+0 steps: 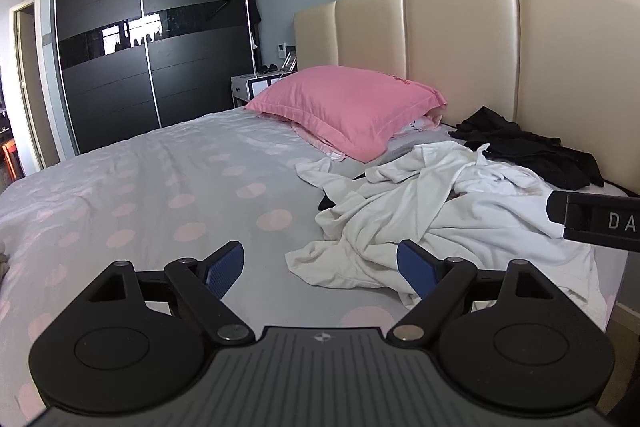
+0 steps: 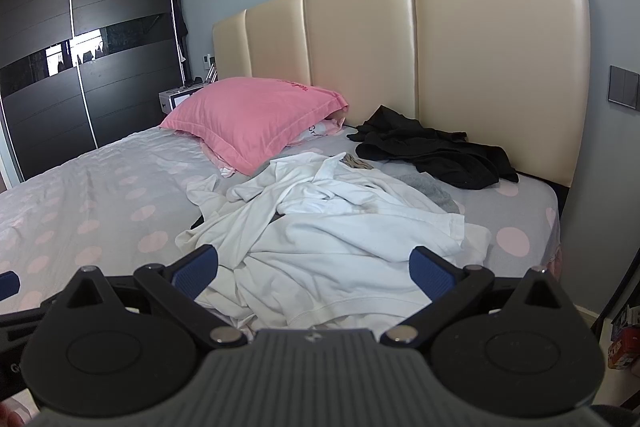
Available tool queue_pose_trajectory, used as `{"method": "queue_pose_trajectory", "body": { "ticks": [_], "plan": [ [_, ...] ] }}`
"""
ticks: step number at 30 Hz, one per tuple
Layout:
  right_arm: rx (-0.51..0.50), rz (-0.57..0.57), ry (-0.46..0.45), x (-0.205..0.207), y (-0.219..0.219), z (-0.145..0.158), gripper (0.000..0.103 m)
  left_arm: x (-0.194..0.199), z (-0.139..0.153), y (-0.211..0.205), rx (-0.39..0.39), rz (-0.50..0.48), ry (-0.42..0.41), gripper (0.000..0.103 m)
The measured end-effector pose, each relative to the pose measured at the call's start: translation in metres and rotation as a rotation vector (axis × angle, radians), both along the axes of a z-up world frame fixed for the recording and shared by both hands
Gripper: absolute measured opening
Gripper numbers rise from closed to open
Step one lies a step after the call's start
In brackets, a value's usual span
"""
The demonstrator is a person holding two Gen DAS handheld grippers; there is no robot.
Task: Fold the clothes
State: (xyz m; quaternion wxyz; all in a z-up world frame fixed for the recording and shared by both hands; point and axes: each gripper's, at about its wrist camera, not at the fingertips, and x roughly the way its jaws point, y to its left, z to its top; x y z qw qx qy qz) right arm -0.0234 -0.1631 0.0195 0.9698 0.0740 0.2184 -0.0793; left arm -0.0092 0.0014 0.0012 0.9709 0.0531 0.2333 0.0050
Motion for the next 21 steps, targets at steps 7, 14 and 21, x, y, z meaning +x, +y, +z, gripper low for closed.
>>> {"method": "queue_pose_trajectory", "body": {
  "ticks": [7,14,21],
  "plan": [
    [-0.001,0.002,-0.001,-0.0003,-0.0005,-0.0013,0.102,0.0011,0.0009,-0.0007,-0.001,-0.014,0.014,0.084],
    [-0.002,0.002,0.0,-0.0006,0.0006,-0.0021,0.102,0.0005,0.0012,-0.0012,-0.003,-0.019,0.023,0.084],
    [-0.001,0.002,0.002,-0.0004,0.0002,-0.0028,0.102,0.0015,0.0,-0.0038,0.004,-0.026,0.024,0.084]
  ]
}}
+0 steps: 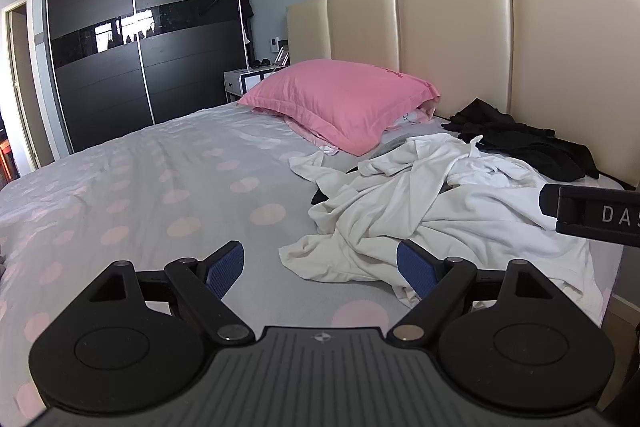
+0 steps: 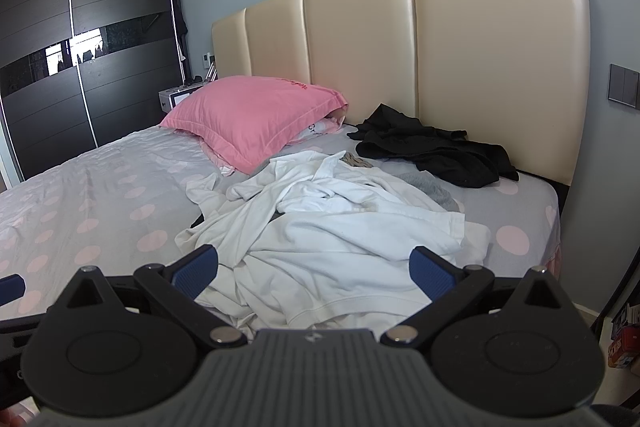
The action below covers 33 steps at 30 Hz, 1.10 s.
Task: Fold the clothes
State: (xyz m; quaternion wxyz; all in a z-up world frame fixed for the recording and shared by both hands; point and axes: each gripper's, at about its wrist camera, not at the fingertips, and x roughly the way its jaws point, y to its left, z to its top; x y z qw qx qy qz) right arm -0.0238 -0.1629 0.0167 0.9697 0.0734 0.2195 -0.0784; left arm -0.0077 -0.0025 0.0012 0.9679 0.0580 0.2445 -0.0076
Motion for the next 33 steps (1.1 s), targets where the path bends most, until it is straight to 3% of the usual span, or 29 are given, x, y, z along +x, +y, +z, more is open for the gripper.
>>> {"method": "queue_pose_trajectory", "body": {
  "ticks": [33],
  "plan": [
    [0.007,0.013,0.03,0.0059,-0.0018,-0.0016,0.102,0.0092,-0.0022,-0.0004,-0.013,-0.02,0.022,0.084]
  ]
}}
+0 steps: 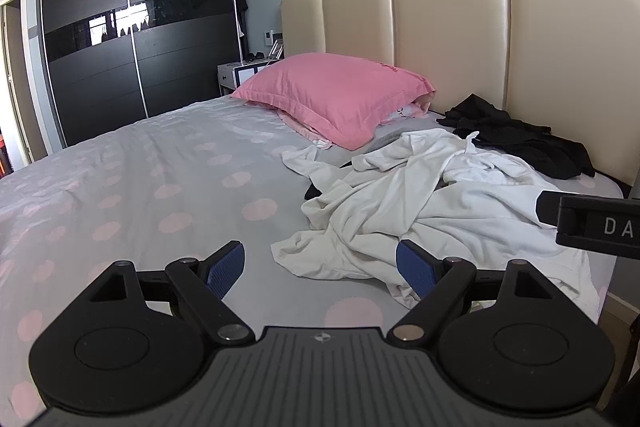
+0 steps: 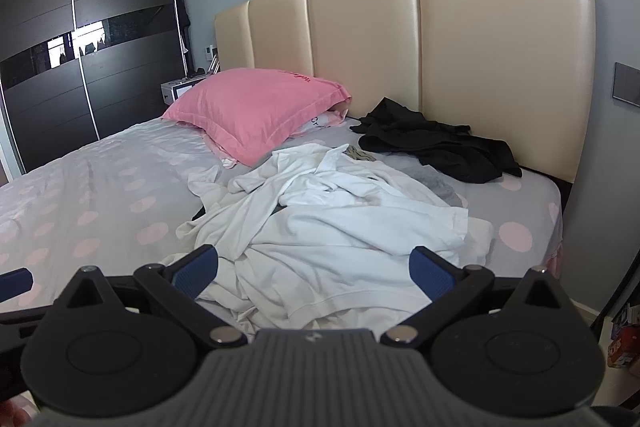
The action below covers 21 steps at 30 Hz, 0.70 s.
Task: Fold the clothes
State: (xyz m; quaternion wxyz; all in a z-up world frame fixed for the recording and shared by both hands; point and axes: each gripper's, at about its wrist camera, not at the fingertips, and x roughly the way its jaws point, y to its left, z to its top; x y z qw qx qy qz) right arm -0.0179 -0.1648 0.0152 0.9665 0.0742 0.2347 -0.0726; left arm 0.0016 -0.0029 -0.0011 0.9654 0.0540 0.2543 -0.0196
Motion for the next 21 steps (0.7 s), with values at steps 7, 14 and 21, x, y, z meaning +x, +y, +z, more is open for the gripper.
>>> {"method": "queue_pose_trajectory", "body": {
  "ticks": [7,14,21],
  "plan": [
    [0.06,0.014,0.07,0.025,-0.013,0.006,0.102,0.02,0.004,-0.002,0.018,-0.036,-0.002,0.084],
    [0.024,0.074,0.126,0.078,-0.024,0.015,0.102,0.058,-0.005,0.002,-0.055,-0.144,0.034,0.078],
    [-0.087,0.15,0.225,0.144,-0.024,0.0,0.088,0.116,-0.027,-0.01,-0.059,-0.24,0.136,0.061]
  ]
}}
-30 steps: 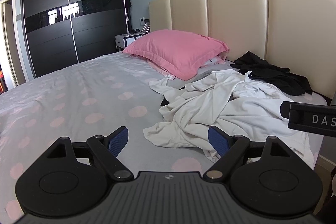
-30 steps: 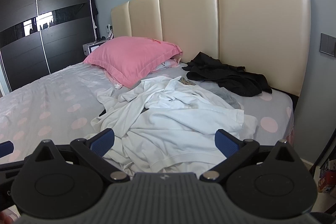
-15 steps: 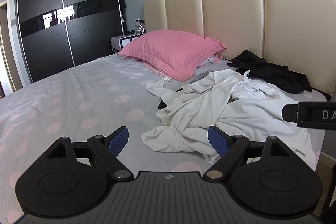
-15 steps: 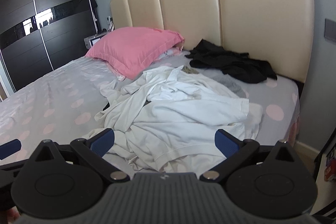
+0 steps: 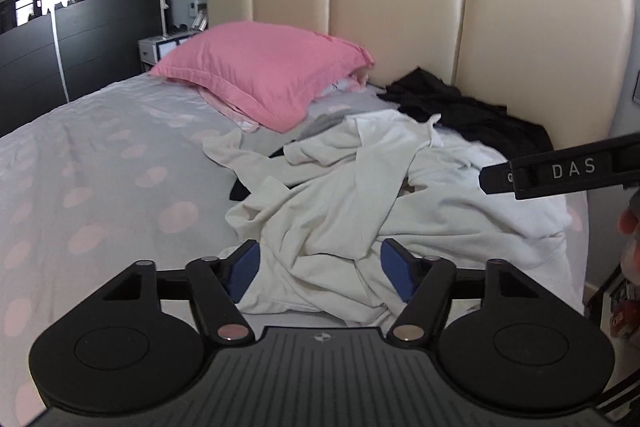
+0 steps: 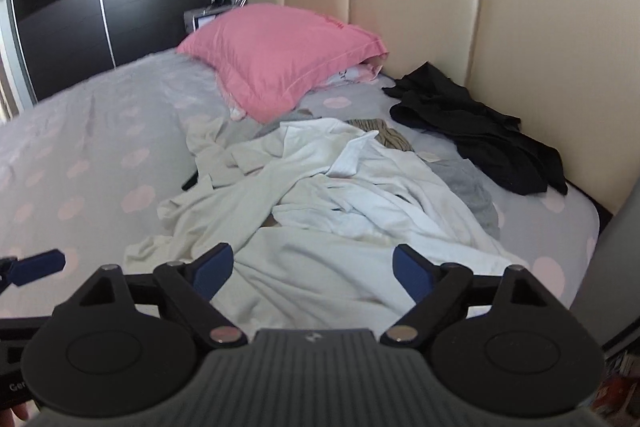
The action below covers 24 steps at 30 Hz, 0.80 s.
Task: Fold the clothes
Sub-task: 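Grasp the white shirt with both grippers and lift it off the pile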
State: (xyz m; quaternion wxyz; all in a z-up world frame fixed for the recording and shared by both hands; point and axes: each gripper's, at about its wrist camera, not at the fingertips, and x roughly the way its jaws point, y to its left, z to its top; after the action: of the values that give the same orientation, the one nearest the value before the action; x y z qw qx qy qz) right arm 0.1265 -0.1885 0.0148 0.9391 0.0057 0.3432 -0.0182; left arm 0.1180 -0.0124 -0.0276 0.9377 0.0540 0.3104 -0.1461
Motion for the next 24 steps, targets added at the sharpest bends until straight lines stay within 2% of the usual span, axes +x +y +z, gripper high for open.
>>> {"method": "queue_pose_trajectory", "body": {
  "ticks": [3,5,7,9,11,12,13,14,15,16,17,19,24],
  "plan": [
    [-0.046,0.013,0.019,0.024,-0.006,-0.009,0.083,0.026,-0.013,-0.011,-0.004,-0.048,0.042,0.056],
    [-0.059,0.009,0.034,0.039,-0.013,-0.016,0.075,0.042,-0.021,-0.019,-0.01,-0.074,0.056,0.055],
    [-0.055,-0.004,0.046,0.051,-0.023,-0.022,0.073,0.058,-0.029,-0.027,-0.029,-0.097,0.069,0.052],
    [-0.047,-0.014,0.057,0.061,-0.031,-0.028,0.066,0.073,-0.038,-0.035,-0.05,-0.126,0.091,0.049],
    [-0.038,-0.019,0.075,0.07,-0.038,-0.035,0.054,0.086,-0.048,-0.041,-0.072,-0.146,0.128,0.042],
    [-0.032,-0.02,0.085,0.073,-0.04,-0.039,0.05,0.093,-0.053,-0.042,-0.083,-0.154,0.146,0.035],
    [-0.028,-0.021,0.096,0.075,-0.041,-0.042,0.042,0.098,-0.057,-0.042,-0.094,-0.155,0.16,0.027],
    [-0.025,-0.023,0.099,0.076,-0.042,-0.043,0.033,0.102,-0.059,-0.041,-0.11,-0.149,0.164,0.024],
    [-0.024,-0.027,0.096,0.077,-0.043,-0.043,0.029,0.105,-0.061,-0.038,-0.127,-0.141,0.167,0.018],
    [-0.021,-0.034,0.089,0.077,-0.044,-0.042,0.017,0.107,-0.061,-0.034,-0.147,-0.127,0.168,0.01],
    [-0.016,-0.042,0.081,0.076,-0.046,-0.04,0.008,0.109,-0.06,-0.03,-0.168,-0.115,0.169,0.006],
    [0.002,-0.06,0.062,0.075,-0.048,-0.034,0.006,0.109,-0.053,-0.021,-0.185,-0.095,0.149,0.002],
    [-0.008,-0.065,-0.004,0.066,-0.042,-0.018,0.003,0.102,-0.017,-0.001,-0.105,-0.037,0.046,0.001]
  ]
}}
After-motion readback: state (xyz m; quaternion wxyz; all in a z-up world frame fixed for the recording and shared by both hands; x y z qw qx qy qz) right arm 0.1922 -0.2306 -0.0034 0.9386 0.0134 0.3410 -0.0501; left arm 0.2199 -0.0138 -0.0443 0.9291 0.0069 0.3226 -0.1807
